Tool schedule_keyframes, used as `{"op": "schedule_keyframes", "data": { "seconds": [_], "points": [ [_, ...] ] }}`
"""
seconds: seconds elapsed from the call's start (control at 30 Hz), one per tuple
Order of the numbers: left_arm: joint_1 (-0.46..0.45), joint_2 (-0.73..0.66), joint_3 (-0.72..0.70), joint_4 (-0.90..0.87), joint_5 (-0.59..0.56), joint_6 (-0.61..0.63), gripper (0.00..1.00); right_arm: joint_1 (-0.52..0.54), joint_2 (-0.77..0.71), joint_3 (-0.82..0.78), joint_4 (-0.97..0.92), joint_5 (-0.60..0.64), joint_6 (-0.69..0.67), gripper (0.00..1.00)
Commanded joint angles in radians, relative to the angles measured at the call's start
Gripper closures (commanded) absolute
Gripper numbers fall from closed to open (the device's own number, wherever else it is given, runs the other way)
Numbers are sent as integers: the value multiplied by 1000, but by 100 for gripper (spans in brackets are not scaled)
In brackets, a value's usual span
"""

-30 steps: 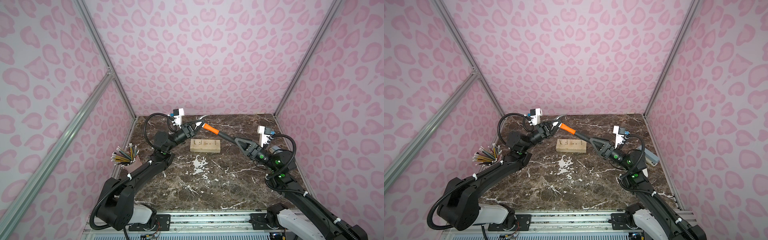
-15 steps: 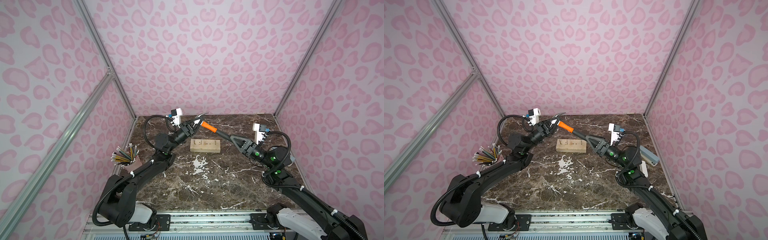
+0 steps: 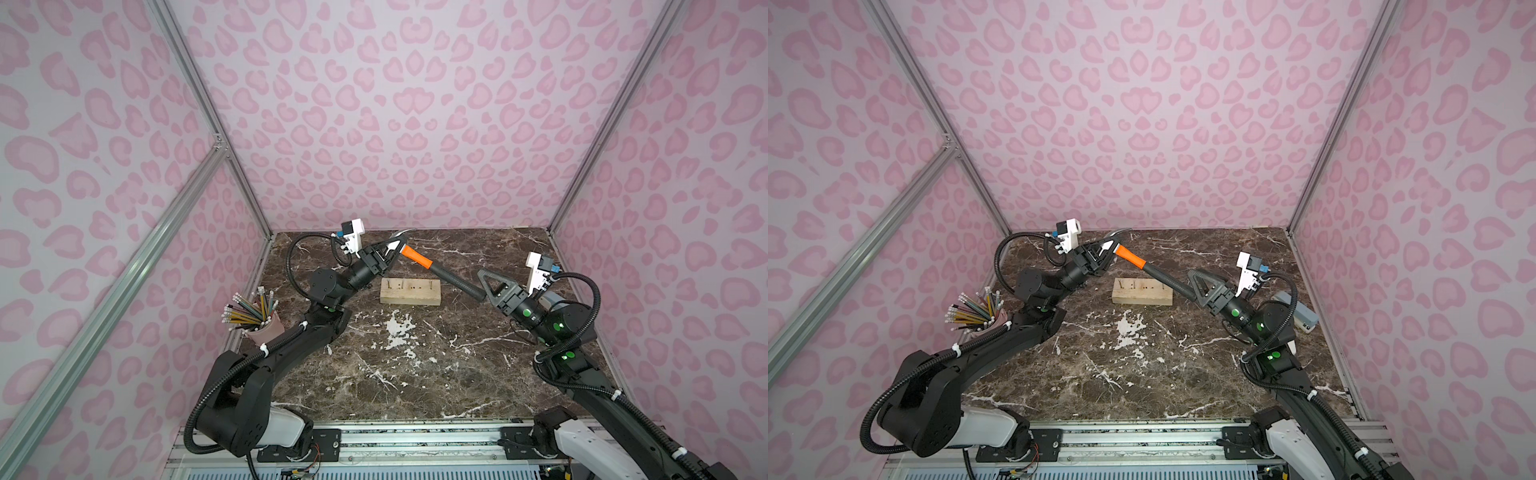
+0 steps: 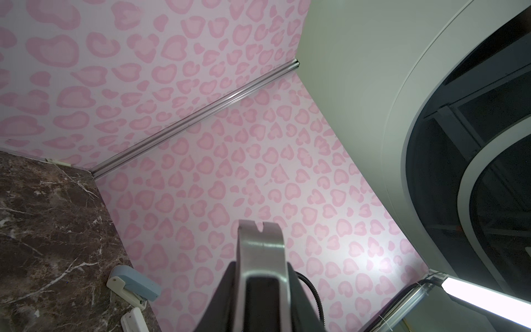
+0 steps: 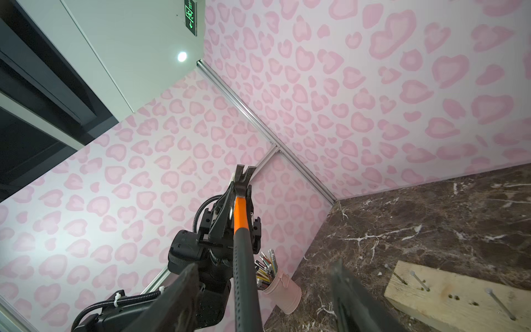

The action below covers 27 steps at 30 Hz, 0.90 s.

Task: Use a claw hammer to pull out a nail
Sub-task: Pick up the hammer at the center of the board.

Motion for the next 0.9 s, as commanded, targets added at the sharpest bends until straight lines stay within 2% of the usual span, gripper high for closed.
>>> {"op": "schedule_keyframes", "data": {
  "seconds": [0.0, 0.23, 0.57, 0.87],
  "points": [
    [0, 11, 0, 124, -44, -54, 97, 1, -11, -15, 24, 9, 24, 26],
    [-8, 21, -4, 147, -87, -77, 97, 92, 1, -24, 65, 43, -2, 26],
    [-25, 16, -7, 141, -98, -68, 97, 159, 97, 43, 157, 70, -22, 36],
    [-36, 10, -26, 141, -101, -68, 97, 172, 156, 95, 185, 63, -24, 53]
  ]
}}
